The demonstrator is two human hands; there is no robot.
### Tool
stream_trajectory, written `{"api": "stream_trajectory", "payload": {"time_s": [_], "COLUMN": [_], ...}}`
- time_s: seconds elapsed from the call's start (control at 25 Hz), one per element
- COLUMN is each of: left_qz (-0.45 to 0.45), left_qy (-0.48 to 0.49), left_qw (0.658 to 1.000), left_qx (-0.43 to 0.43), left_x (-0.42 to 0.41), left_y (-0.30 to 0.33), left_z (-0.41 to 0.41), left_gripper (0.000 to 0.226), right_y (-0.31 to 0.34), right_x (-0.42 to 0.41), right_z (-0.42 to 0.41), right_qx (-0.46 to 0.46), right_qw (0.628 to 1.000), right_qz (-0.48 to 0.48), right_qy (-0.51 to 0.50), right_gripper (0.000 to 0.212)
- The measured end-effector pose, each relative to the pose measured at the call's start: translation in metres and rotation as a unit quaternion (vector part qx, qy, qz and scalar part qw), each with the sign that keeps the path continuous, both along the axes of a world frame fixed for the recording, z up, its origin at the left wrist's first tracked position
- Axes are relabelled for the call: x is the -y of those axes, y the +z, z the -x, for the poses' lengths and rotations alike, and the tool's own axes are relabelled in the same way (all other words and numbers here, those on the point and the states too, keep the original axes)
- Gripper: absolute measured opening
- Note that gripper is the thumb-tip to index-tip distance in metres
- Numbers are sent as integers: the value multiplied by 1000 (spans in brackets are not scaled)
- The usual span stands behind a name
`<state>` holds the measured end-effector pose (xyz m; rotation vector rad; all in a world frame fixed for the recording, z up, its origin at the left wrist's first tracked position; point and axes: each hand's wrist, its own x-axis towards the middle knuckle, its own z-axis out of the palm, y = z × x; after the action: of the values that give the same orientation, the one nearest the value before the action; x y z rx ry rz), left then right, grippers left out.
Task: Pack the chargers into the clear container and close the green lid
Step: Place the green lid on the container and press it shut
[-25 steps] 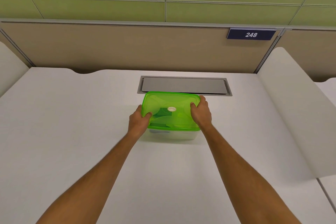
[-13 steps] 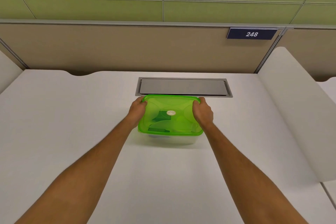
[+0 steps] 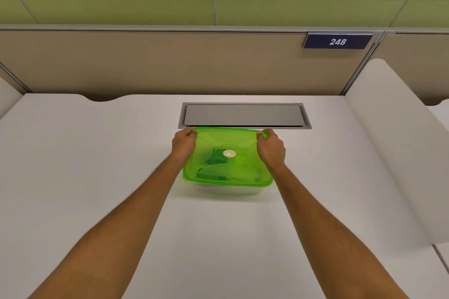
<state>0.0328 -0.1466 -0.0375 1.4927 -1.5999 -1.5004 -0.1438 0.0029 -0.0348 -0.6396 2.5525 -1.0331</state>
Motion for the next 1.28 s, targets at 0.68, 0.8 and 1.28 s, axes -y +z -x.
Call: {"api": "stream_trajectory", "payload": {"time_s": [0.68, 0.8, 1.28], "left_qz": [93, 93, 146], "left_qy": [65, 49, 17], "left_qw": [993, 993, 987], "left_qx": [32, 50, 66], "left_x": [2, 8, 8], "left_y": [-11, -11, -16], "left_z": [5, 9, 8], "left_gripper": [30, 32, 19], "right_y": [4, 3, -6], "right_x": [22, 21, 23], "right_z": [24, 21, 28], "right_qx": [67, 53, 112], "right_qw": [997, 998, 991], "right_qz": [-6, 6, 26], "right_qy": [-33, -36, -65], "right_gripper": [38, 31, 51]}}
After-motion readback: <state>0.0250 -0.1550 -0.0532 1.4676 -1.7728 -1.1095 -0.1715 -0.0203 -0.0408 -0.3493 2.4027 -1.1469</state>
